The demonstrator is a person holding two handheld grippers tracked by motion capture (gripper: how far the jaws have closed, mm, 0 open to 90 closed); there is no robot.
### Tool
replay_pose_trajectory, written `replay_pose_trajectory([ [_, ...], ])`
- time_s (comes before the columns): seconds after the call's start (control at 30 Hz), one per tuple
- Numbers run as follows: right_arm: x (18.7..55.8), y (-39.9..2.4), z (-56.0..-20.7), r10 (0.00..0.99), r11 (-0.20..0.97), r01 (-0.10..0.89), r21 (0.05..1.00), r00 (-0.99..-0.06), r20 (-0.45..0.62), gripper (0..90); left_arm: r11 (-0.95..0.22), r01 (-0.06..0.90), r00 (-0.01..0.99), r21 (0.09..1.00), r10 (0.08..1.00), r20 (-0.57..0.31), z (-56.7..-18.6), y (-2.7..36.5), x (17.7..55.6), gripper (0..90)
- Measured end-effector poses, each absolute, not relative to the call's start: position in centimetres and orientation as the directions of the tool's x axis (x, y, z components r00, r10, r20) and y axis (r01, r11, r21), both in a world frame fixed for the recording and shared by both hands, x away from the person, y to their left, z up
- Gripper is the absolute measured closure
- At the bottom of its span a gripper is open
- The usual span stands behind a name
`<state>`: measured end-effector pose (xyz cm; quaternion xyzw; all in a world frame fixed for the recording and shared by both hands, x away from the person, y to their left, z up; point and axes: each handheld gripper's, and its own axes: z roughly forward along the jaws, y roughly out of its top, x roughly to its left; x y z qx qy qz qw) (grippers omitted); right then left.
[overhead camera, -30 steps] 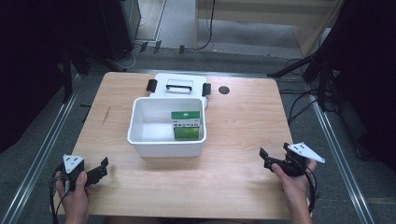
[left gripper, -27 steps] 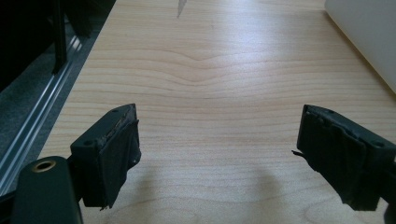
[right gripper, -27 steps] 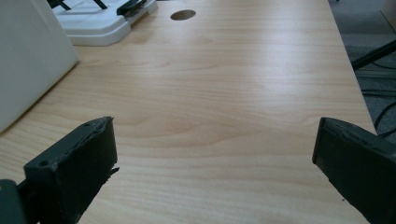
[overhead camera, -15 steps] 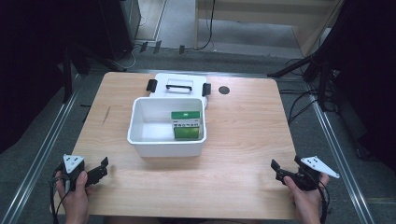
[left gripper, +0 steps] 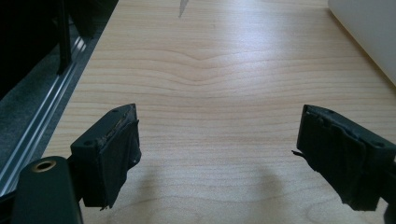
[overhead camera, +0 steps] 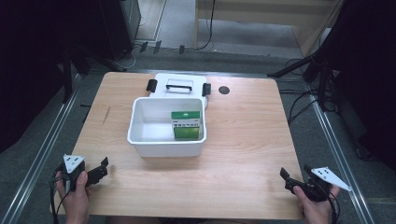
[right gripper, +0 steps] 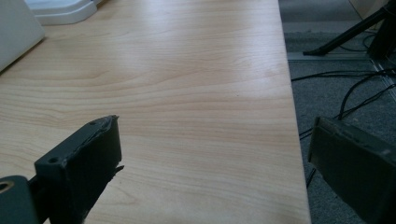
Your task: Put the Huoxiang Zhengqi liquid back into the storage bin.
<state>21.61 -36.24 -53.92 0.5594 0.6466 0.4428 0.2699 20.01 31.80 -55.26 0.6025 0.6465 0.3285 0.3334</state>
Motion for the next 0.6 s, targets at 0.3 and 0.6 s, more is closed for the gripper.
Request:
replay_pose_trajectory([
  [0.3, 20.8, -37.7, -54.4, 0.96, -0.071, 0.478, 0.876, -0.205, 0.189, 4.1, 0.066, 0.557, -0.058, 0.828, 0.998, -0.04, -55.3, 31.8, 20.0, 14.3],
  [0.6, 20.8, -37.2, -54.6, 0.961, -0.032, 0.482, 0.876, -0.227, 0.16, 4.6, 0.074, 0.56, -0.066, 0.825, 0.997, -0.045, -55.3, 31.9, 20.0, 14.3],
])
